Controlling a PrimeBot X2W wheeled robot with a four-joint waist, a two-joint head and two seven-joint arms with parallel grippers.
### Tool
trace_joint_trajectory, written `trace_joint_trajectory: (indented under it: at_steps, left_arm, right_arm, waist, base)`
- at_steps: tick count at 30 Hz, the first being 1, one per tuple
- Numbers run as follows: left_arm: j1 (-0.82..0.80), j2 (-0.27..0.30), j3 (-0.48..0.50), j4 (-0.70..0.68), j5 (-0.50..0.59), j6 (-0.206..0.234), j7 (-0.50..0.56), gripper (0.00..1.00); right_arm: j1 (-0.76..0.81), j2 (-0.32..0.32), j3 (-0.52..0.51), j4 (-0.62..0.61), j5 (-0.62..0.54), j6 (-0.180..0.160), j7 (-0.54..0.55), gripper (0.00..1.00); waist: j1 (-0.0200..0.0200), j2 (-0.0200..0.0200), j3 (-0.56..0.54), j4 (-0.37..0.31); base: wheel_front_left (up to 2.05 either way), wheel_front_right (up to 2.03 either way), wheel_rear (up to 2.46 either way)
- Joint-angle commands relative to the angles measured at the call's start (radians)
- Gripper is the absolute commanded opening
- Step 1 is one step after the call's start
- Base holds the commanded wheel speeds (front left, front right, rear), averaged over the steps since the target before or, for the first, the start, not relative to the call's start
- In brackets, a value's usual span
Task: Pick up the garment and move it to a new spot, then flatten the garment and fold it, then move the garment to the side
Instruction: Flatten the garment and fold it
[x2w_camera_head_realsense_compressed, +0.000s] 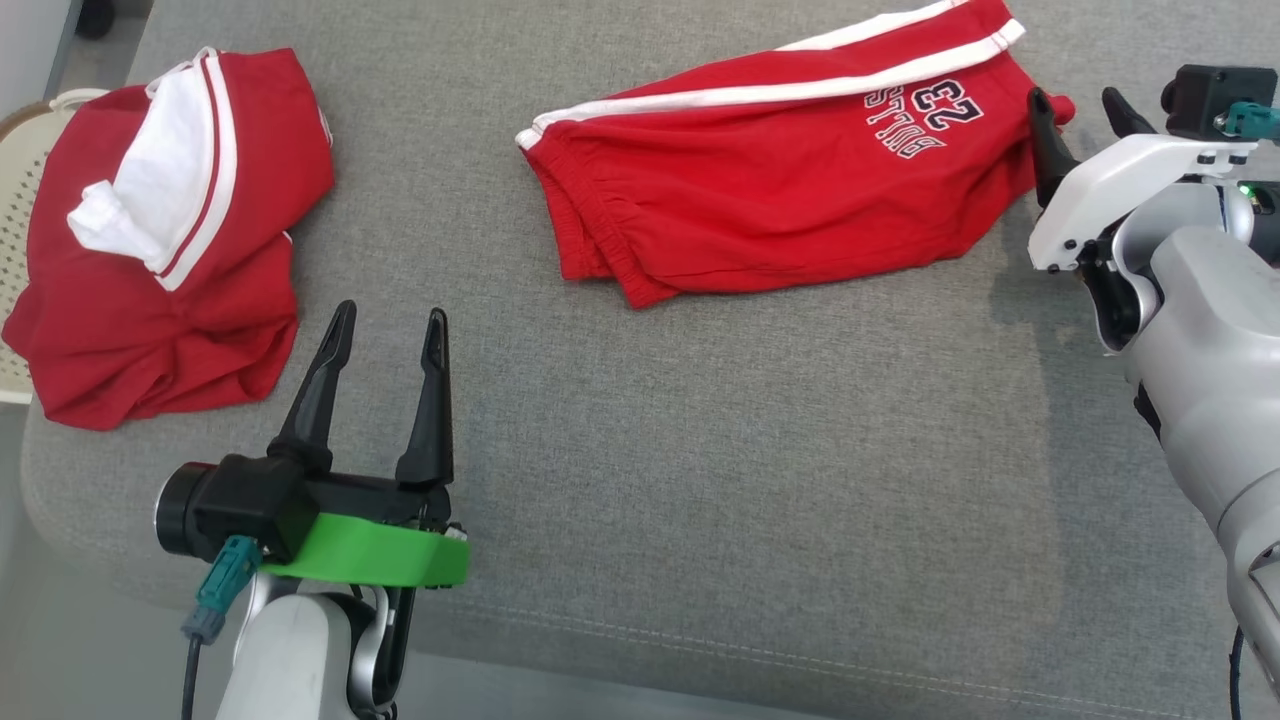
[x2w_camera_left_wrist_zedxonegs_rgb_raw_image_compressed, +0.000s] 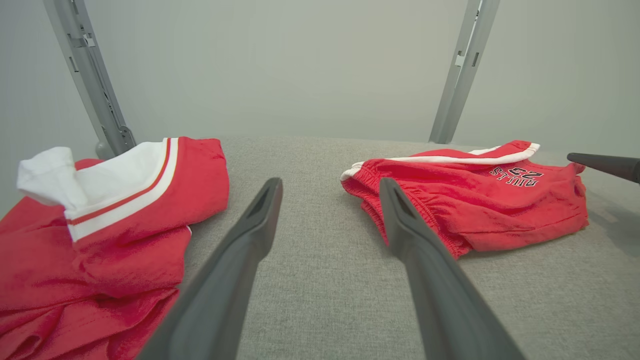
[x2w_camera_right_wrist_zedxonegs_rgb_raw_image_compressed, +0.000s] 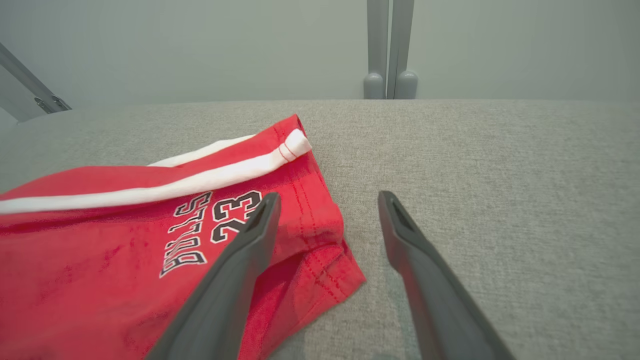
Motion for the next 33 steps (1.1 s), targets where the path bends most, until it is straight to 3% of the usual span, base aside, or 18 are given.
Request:
trace_joint_trajectory:
  at_steps: [1, 11, 12, 13, 14, 15, 26, 33]
  left_arm:
    - [-0.015, -0.001, -0.001, -0.001, -0.008, 0.007, -0.004, 1.0]
    - [-0.025, -0.001, 0.005, 0.011, -0.008, 0.01, -0.004, 1.0]
    - [-0.024, -0.001, 0.005, 0.012, -0.006, 0.009, -0.004, 1.0]
    - [-0.024, -0.001, 0.004, 0.013, -0.005, 0.009, -0.004, 1.0]
    - [-0.024, -0.001, 0.003, 0.015, -0.004, 0.007, -0.004, 1.0]
    - [-0.025, -0.001, 0.003, 0.015, -0.004, 0.006, -0.004, 1.0]
    - [-0.01, -0.001, 0.01, 0.044, 0.001, 0.001, -0.004, 1.0]
    - [0.034, -0.001, 0.024, 0.056, 0.009, 0.0, -0.004, 1.0]
  right_arm:
    - [-0.01, -0.006, -0.006, 0.007, -0.01, -0.001, -0.004, 1.0]
    - [0.015, -0.004, -0.033, 0.021, -0.039, -0.001, 0.049, 1.0]
    - [0.021, -0.002, -0.036, 0.022, -0.04, -0.001, 0.061, 0.79]
    - [0.026, -0.001, -0.039, 0.022, -0.041, -0.001, 0.068, 0.5]
    - [0.027, 0.001, -0.041, 0.023, -0.043, -0.001, 0.072, 0.3]
    - [0.027, 0.004, -0.042, 0.022, -0.046, -0.001, 0.076, 0.0]
    - [0.052, 0.047, -0.032, 0.016, -0.035, -0.001, 0.051, 0.0]
    - [0.166, 0.06, -0.012, -0.071, 0.039, -0.001, 0.027, 0.0]
  waist:
    - [0.0001, 0.0, 0.029, 0.027]
    - [0.0001, 0.0, 0.044, 0.033]
    - [0.0001, 0.0, 0.043, 0.029]
    - [0.0001, 0.0, 0.042, 0.025]
    - [0.0001, 0.0, 0.041, 0.021]
    - [0.0001, 0.0, 0.04, 0.018]
    - [0.0001, 0.0, -0.004, -0.017]
    - [0.0001, 0.0, -0.084, -0.051]
  base:
    - [0.0, 0.0, 0.0]
    - [0.0, 0.0, 0.0]
    - [0.0, 0.0, 0.0]
    - [0.0, 0.0, 0.0]
    - [0.0, 0.0, 0.0]
    - [0.0, 0.0, 0.0]
    - [0.0, 0.0, 0.0]
    - [0.0, 0.0, 0.0]
